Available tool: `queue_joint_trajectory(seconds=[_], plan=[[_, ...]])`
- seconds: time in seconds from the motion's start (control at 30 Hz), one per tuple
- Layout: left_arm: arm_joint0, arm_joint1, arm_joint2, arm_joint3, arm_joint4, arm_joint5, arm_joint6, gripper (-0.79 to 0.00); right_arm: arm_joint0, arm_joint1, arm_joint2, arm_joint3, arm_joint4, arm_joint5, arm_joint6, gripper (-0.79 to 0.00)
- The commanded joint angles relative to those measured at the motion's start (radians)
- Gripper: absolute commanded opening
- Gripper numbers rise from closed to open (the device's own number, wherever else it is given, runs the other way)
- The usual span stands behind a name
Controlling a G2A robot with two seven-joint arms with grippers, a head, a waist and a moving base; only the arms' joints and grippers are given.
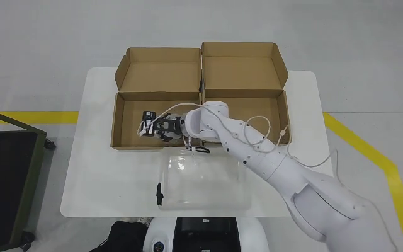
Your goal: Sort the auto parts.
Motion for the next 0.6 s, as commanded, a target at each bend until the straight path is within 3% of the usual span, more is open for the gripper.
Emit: queue_joint_trajectory(seconds=[0.0, 0.17, 0.37, 0.57], plan=[[0.0, 0.0, 0.0, 0.0, 0.0, 0.0, 0.0, 0.0, 0.007, -0.01, -0.005, 0.019, -0.001, -0.002, 0.006, -0.723], [0.0, 0.0, 0.0, 0.0, 0.0, 0.0, 0.0, 0.0, 0.026, -0.034, -0.017, 0.06, -0.014, -0.003, 0.034, -0.72], [0.0, 0.0, 0.0, 0.0, 0.0, 0.0, 0.0, 0.0, 0.038, -0.059, -0.026, 0.098, -0.022, -0.007, 0.06, -0.551], [0.0, 0.0, 0.0, 0.0, 0.0, 0.0, 0.0, 0.0, 0.045, -0.079, -0.032, 0.126, -0.027, -0.027, 0.07, -0.517]])
